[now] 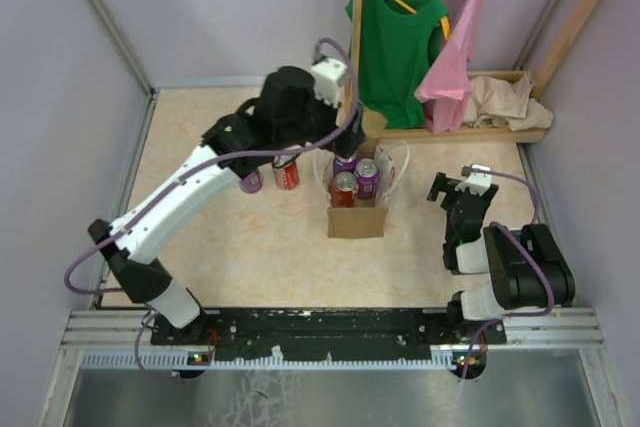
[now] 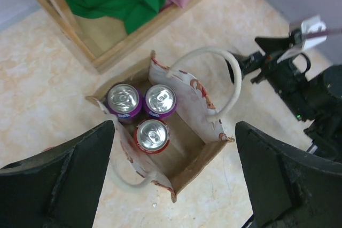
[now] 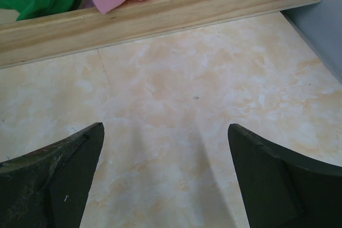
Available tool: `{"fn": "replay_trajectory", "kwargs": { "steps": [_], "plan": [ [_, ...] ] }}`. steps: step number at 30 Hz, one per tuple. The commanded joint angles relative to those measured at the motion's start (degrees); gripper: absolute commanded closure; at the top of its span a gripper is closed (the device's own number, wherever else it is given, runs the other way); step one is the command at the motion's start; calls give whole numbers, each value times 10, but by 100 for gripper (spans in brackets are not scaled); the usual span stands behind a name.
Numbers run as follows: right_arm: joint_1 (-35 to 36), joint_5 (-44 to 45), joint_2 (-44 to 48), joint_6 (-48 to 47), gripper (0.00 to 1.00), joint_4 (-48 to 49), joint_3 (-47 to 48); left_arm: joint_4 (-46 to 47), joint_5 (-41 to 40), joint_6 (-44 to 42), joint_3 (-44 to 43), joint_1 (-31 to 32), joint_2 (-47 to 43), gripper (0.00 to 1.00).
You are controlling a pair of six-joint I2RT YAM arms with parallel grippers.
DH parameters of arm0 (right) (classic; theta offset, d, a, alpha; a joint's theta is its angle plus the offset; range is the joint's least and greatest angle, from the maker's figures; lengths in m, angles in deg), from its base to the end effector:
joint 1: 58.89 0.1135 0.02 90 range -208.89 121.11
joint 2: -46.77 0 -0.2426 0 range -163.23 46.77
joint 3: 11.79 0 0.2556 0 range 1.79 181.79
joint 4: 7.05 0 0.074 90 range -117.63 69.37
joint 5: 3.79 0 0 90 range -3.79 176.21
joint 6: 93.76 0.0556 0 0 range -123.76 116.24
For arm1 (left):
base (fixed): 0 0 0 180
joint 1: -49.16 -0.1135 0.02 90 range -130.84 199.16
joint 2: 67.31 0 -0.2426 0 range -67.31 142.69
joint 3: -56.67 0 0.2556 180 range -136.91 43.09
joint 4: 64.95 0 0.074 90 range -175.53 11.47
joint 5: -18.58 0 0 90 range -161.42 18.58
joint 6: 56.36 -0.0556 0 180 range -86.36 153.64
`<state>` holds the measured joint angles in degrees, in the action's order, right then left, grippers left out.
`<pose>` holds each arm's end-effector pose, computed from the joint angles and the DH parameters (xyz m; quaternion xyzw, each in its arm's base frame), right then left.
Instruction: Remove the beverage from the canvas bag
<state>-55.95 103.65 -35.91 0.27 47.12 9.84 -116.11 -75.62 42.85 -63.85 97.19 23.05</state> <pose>0.2395 -0.0044 0.1152 0.1076 0.7386 -0.0734 0.6614 0.2460 -0.2674 0.4381 0.2541 0.7837 -0.2446 0.5113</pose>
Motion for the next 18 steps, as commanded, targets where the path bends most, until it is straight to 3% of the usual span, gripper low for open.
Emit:
{"fn": "replay_trajectory", "kwargs": {
  "steps": [1,6,9,15,18],
  "plan": [
    [0,6,0,-5,1,35,15,-33,-41,-69,-25,56,61,1],
    [-1,6,0,-5,1,35,15,-39,-72,-86,-28,70,114,5],
    [-1,6,0,-5,1,34,15,-50,-66,-86,-39,70,138,17],
    [0,6,0,-5,1,34,15,-94,-123,-55,-40,66,192,16],
    [0,6,0,-5,1,34,15,-114,-108,-36,-38,52,212,13]
  ]
}}
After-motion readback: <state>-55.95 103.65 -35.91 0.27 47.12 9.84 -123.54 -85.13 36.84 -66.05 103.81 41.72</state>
